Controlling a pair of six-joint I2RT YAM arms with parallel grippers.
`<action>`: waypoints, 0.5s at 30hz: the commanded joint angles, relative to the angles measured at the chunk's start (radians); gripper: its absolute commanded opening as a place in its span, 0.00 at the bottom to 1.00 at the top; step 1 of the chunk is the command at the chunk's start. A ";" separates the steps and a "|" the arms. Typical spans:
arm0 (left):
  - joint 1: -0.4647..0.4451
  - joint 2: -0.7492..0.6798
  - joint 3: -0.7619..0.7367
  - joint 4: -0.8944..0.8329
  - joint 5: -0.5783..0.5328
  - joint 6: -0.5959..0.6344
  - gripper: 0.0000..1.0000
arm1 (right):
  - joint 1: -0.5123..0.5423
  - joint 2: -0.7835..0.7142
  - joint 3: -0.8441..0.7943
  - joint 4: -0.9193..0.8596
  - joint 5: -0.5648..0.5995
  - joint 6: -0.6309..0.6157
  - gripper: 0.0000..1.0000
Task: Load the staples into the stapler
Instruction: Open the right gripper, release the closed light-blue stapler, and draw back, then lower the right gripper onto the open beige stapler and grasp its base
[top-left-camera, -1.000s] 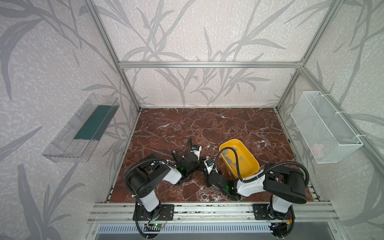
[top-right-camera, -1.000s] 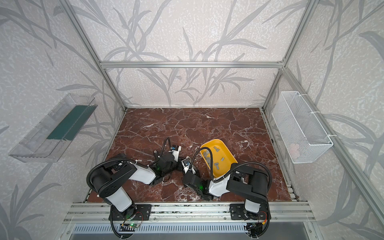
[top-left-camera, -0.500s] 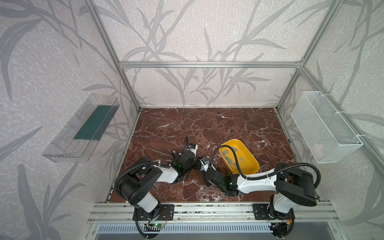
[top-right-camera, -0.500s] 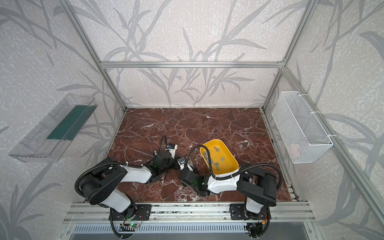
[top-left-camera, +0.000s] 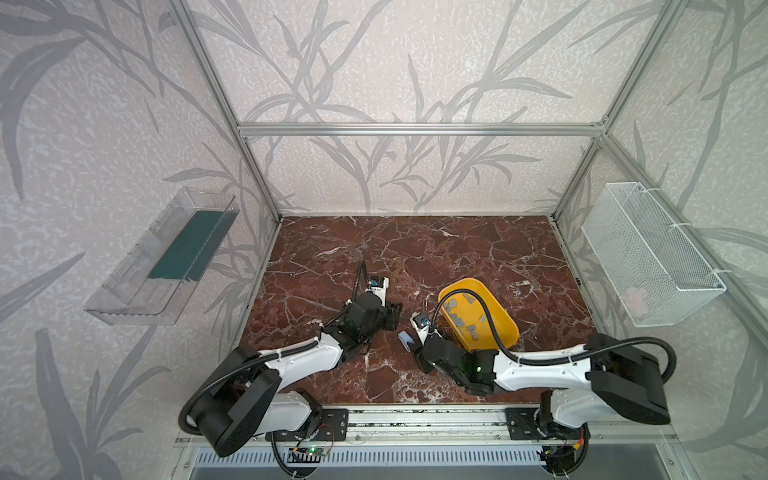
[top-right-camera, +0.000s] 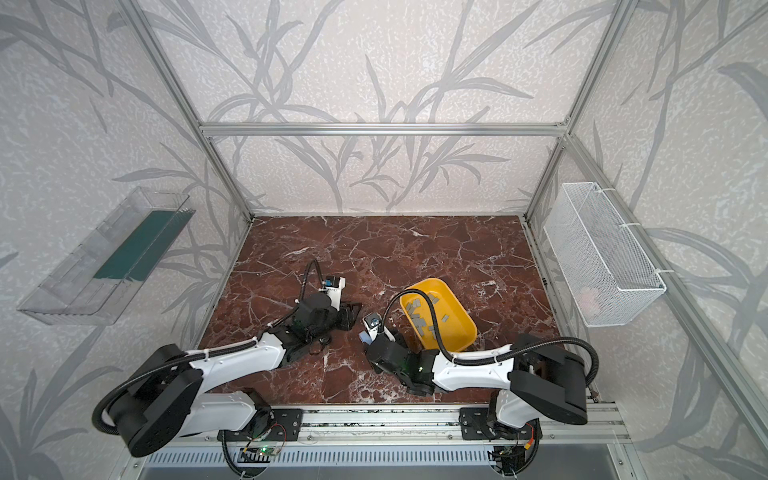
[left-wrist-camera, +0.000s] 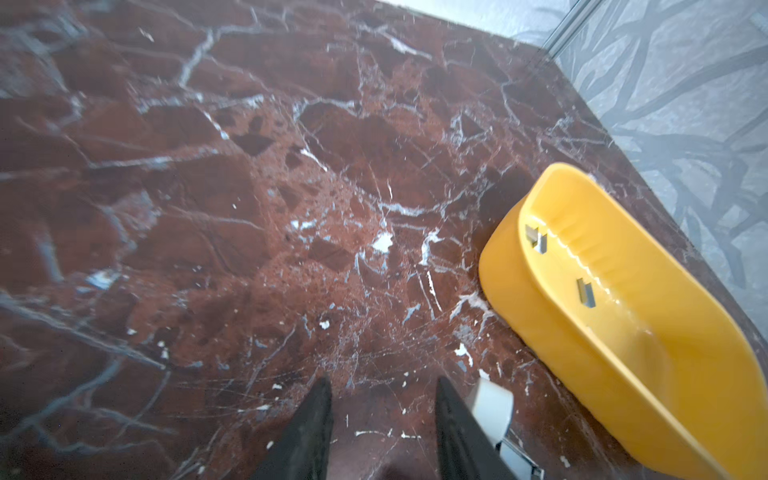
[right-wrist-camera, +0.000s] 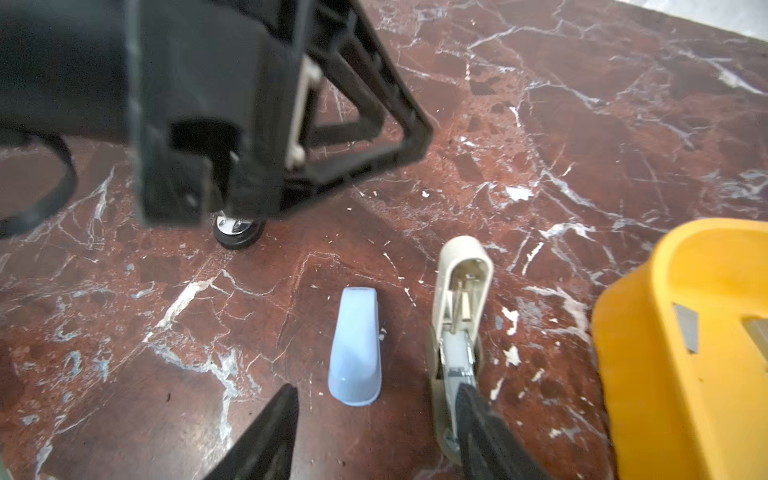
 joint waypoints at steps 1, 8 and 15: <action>0.006 -0.101 0.034 -0.141 -0.063 0.015 0.47 | -0.011 -0.069 -0.054 -0.063 0.036 0.016 0.61; 0.007 -0.114 0.075 -0.201 -0.001 -0.007 0.62 | -0.023 -0.089 -0.149 -0.072 0.011 0.063 0.61; 0.007 0.013 0.120 -0.163 0.060 -0.032 0.66 | -0.052 0.012 -0.154 -0.007 -0.031 0.066 0.71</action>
